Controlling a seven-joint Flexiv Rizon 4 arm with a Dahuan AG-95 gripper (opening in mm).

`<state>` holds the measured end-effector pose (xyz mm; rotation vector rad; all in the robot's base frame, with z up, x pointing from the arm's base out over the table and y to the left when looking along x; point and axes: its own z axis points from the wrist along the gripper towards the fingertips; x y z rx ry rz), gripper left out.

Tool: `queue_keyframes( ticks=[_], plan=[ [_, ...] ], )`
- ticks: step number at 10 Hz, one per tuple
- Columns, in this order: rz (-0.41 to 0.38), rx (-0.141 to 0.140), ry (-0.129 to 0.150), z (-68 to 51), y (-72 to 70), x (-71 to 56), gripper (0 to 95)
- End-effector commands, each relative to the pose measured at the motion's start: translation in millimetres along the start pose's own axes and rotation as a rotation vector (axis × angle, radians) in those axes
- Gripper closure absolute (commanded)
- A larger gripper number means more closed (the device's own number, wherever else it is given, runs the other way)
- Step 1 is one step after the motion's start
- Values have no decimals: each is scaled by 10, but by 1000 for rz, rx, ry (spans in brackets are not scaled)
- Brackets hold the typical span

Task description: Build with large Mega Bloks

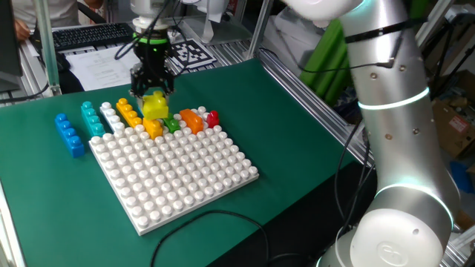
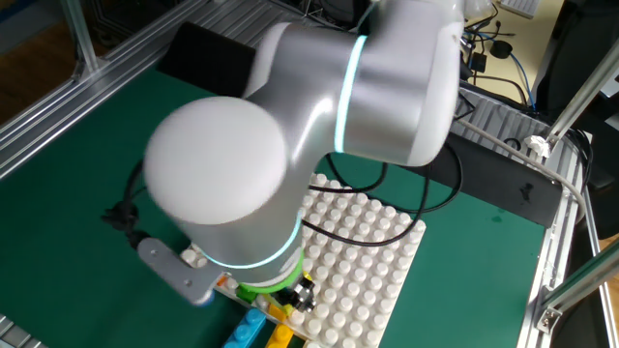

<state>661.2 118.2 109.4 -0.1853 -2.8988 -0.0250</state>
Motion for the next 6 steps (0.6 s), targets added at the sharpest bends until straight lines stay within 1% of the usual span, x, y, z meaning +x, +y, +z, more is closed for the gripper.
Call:
queue_keyframes(
  ticks=[1,4,5,6],
  plan=[
    [12,9,7,-33,12,-55,950],
    [36,24,8,-37,8,-64,950],
    [25,34,12,-37,8,-64,950],
    [-2,35,18,-37,8,-64,950]
  ],
)
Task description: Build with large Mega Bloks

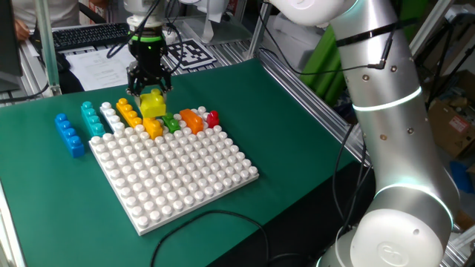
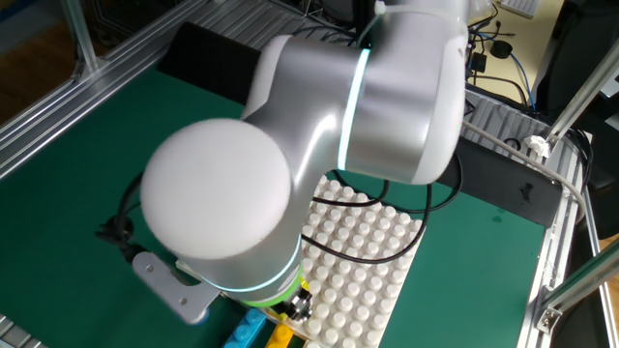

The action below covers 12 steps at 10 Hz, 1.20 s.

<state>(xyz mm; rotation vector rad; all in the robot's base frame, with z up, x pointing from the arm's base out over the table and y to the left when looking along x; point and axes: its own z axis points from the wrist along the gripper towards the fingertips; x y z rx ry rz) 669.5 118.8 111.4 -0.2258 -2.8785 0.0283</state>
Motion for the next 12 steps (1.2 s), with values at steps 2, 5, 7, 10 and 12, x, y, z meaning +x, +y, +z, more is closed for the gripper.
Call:
queue_keyframes(
  ticks=[2,5,7,10,12],
  plan=[
    [-89,-22,-10,2,-9,10,950],
    [-153,-40,-21,2,-9,10,950],
    [-156,-53,-11,2,-9,10,950],
    [-121,-60,-4,-15,108,78,950],
    [-106,-61,1,-46,219,136,950]
  ],
)
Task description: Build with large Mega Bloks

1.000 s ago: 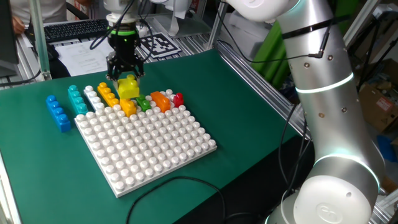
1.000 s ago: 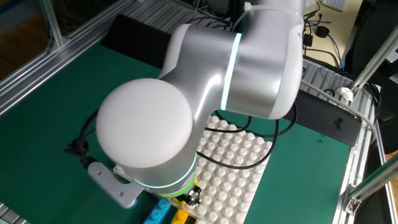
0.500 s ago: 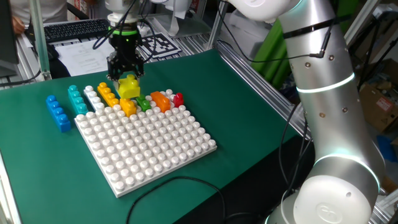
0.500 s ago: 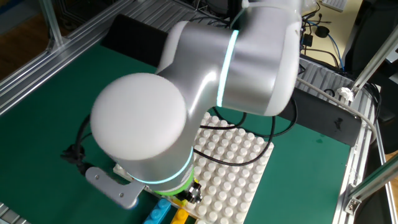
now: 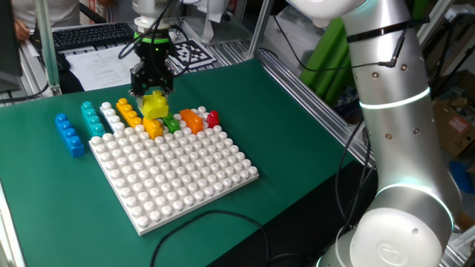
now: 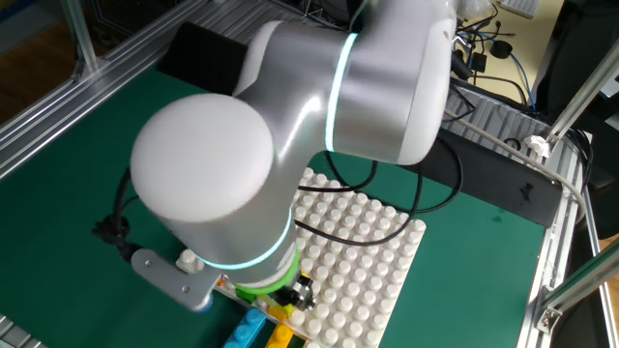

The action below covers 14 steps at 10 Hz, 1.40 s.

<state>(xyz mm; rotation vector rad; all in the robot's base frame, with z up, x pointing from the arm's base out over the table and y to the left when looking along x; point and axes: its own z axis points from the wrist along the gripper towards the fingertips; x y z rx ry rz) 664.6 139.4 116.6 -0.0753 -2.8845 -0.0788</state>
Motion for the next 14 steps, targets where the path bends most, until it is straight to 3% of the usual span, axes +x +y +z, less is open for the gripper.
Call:
queue_keyframes(
  ticks=[1,4,5,7,14],
  plan=[
    [10,-1,-1,-10,74,59,950],
    [45,-4,-3,45,267,128,950],
    [70,-6,-5,102,402,130,950],
    [79,-6,-8,193,522,109,950],
    [71,1,-40,506,640,75,950]
  ],
)
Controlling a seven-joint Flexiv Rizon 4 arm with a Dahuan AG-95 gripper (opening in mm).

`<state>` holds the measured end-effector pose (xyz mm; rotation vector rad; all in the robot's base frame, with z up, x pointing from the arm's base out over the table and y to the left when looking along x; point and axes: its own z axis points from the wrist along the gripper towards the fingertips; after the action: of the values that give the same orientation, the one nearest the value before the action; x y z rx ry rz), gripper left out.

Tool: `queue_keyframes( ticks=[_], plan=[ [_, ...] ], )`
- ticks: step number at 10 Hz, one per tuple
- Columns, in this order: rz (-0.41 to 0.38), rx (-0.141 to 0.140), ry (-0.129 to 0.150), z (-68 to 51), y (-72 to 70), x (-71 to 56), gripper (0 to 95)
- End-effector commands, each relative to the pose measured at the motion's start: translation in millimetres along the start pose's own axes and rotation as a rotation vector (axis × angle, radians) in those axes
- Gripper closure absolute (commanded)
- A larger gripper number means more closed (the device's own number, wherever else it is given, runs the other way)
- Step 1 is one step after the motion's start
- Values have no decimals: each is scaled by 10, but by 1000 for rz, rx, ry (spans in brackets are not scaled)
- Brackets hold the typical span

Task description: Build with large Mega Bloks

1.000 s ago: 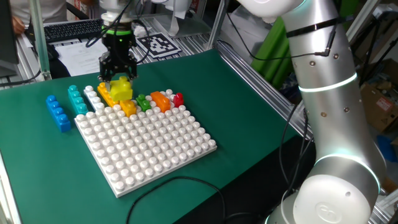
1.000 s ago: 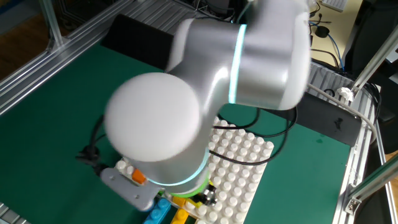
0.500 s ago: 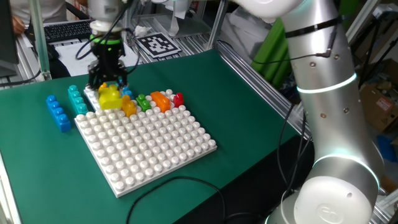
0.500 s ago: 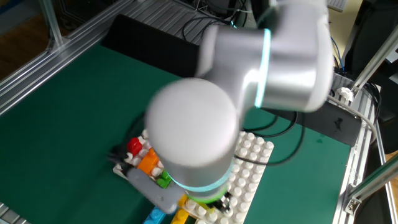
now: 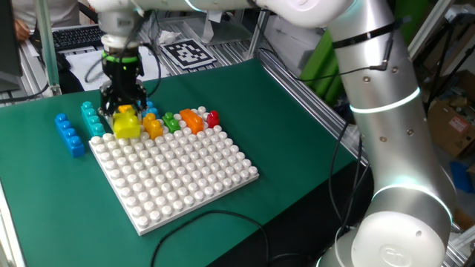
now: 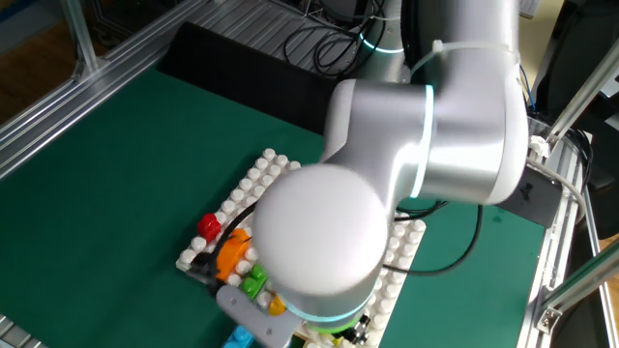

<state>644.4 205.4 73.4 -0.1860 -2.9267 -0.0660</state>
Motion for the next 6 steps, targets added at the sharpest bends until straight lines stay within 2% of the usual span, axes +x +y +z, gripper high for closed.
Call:
queue_keyframes(
  ticks=[1,5,6],
  plan=[
    [-4,2,-3,51,27,-65,950],
    [-29,7,-20,146,29,-127,950],
    [-58,25,-20,140,19,-137,950]
  ],
)
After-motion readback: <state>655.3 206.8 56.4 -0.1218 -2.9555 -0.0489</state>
